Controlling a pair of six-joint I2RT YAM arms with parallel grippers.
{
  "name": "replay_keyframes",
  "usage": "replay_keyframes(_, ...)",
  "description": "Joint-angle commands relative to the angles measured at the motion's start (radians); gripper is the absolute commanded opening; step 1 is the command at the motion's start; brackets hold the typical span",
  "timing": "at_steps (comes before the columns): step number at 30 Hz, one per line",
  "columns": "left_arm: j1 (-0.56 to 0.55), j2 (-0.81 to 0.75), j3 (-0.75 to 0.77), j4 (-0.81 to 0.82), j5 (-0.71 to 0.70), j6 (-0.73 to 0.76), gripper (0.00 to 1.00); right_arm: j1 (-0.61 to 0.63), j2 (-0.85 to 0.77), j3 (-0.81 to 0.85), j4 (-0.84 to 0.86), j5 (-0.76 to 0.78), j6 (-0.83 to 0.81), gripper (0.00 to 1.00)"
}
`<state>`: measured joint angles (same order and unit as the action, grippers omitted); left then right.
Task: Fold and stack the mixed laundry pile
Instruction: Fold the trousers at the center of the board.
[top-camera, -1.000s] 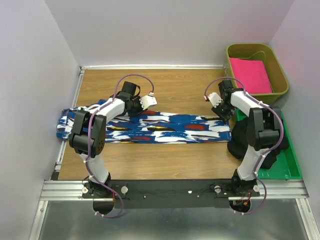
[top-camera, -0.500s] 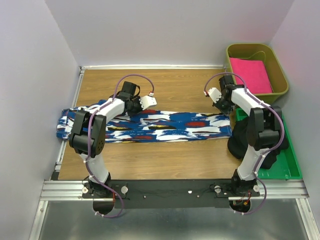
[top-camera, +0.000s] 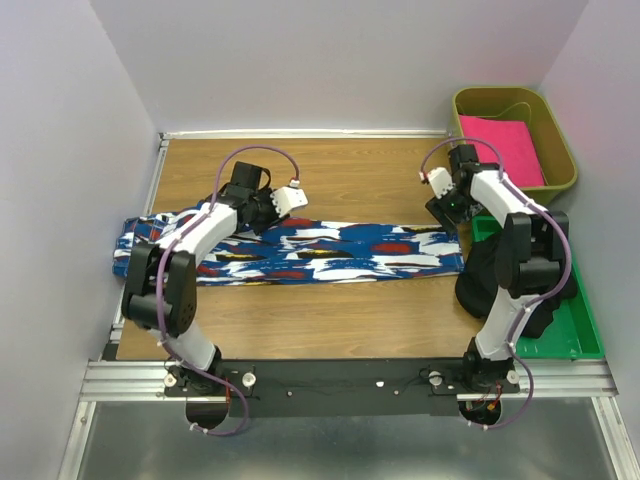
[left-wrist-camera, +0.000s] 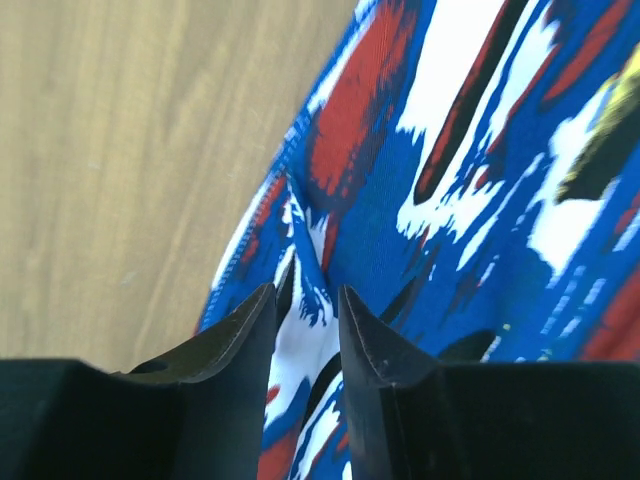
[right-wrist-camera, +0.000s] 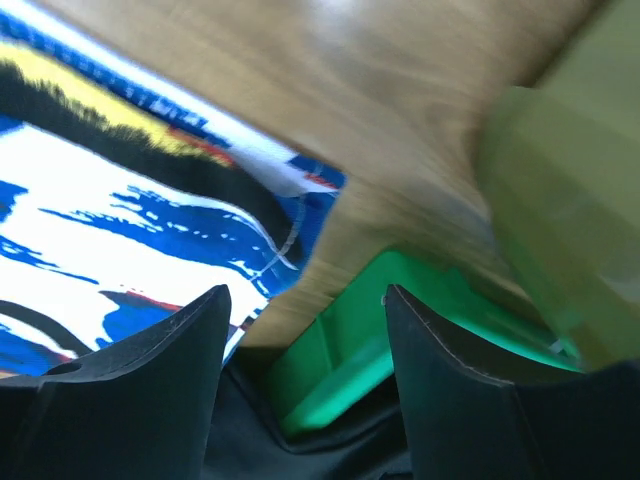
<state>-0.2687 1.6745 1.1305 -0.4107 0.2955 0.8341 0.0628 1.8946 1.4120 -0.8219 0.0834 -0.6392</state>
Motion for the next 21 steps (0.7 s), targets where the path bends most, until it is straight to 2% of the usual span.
replay_keyframes(1, -0.049, -0.090, -0.041, 0.021, 0.091, -0.067, 0.40, -0.034, -0.003, 0.082, -0.098, -0.143, 0.185, 0.72)
replay_keyframes(5, -0.073, -0.035, -0.080, 0.061, 0.080, -0.099, 0.34, -0.046, 0.012, 0.071, -0.115, -0.214, 0.283, 0.72)
replay_keyframes(8, -0.069, 0.011, -0.093, 0.072, 0.053, -0.112, 0.24, -0.057, 0.017, 0.044, -0.106, -0.229, 0.341, 0.73)
replay_keyframes(9, -0.066, 0.019, -0.098, 0.070, 0.036, -0.104, 0.22, -0.058, 0.017, 0.035, -0.099, -0.229, 0.357, 0.78)
replay_keyframes(15, 0.008, 0.063, -0.140, 0.081, -0.047, -0.089, 0.18, -0.095, 0.034, 0.002, -0.057, -0.247, 0.426, 0.79)
replay_keyframes(21, 0.085, 0.083, -0.172, 0.089, -0.070, -0.046, 0.17, -0.100, 0.072, -0.034, -0.005, -0.254, 0.467, 0.78)
